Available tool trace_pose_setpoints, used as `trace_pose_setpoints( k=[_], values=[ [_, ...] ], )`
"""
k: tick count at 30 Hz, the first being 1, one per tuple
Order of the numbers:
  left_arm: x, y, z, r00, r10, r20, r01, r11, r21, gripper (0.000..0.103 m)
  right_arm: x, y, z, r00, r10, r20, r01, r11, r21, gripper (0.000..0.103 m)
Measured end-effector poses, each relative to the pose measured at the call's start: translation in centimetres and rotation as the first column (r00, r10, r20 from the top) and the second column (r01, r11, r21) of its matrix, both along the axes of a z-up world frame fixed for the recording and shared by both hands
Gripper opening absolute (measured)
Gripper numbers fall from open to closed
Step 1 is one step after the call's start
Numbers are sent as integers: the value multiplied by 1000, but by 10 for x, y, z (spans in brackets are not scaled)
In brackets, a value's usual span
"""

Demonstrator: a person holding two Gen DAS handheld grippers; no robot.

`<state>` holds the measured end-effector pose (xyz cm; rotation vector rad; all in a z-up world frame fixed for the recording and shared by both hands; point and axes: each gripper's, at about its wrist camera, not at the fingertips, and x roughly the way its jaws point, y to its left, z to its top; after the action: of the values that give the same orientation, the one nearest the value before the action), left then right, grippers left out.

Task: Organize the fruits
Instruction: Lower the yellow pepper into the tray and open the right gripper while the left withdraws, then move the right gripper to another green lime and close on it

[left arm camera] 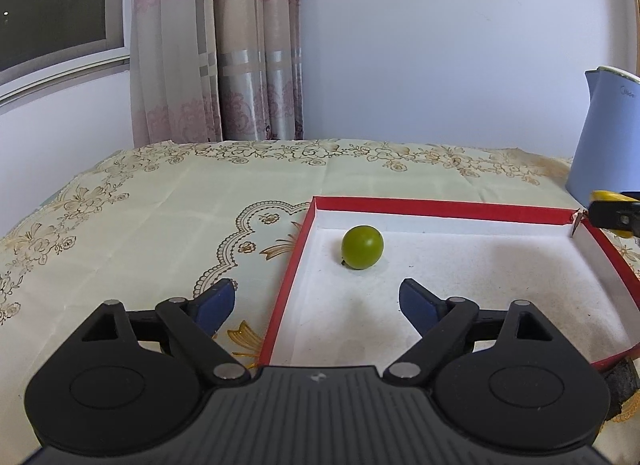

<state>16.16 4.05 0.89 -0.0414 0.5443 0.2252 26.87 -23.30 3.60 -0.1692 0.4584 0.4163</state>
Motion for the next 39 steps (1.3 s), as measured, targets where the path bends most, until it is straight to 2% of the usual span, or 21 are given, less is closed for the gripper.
trace_pose_setpoints(
  k=[7, 17, 21, 22, 27, 29, 31, 34, 37, 39],
  values=[
    [-3, 0, 3, 1000, 3, 25, -3, 1000, 4, 98, 35, 7, -14, 997, -35, -63, 33, 999, -31, 46],
    [-2, 2, 3, 1000, 14, 24, -14, 1000, -1, 99, 60, 7, -36, 987, -92, -133, 82, 994, -78, 47],
    [-3, 1, 3, 999, 19, 26, -19, 1000, 1, 101, 57, 5, -34, 989, -103, -108, 96, 993, -68, 77],
    [-3, 1, 3, 999, 19, 27, -20, 1000, 1, 101, 54, 4, -31, 990, -102, -93, 96, 993, -65, 78],
    [-5, 4, 7, 999, 30, 40, -29, 999, -15, 102, 24, -5, -14, 995, -91, -25, 91, 995, -31, 79],
    [-5, 7, 8, 999, 28, 35, -27, 999, -21, 103, -2, -10, -7, 996, -89, 22, 90, 996, -29, 88],
    [-8, 9, 10, 999, 25, 20, -24, 999, -24, 103, -27, -16, -2, 992, -96, 82, 99, 995, -30, 103],
    [-24, 11, 14, 1000, -11, 24, 13, 998, -54, 103, -65, -29, 3, 987, -96, 127, 96, 995, 4, 103],
    [-50, 10, 14, 999, -35, 32, 37, 997, -64, 103, -99, -47, 3, 988, -70, 137, 56, 993, 102, 103],
    [-67, 9, 12, 998, -53, 25, 54, 995, -78, 103, -118, -52, -1, 989, -59, 132, 45, 994, 104, 103]
  ],
)
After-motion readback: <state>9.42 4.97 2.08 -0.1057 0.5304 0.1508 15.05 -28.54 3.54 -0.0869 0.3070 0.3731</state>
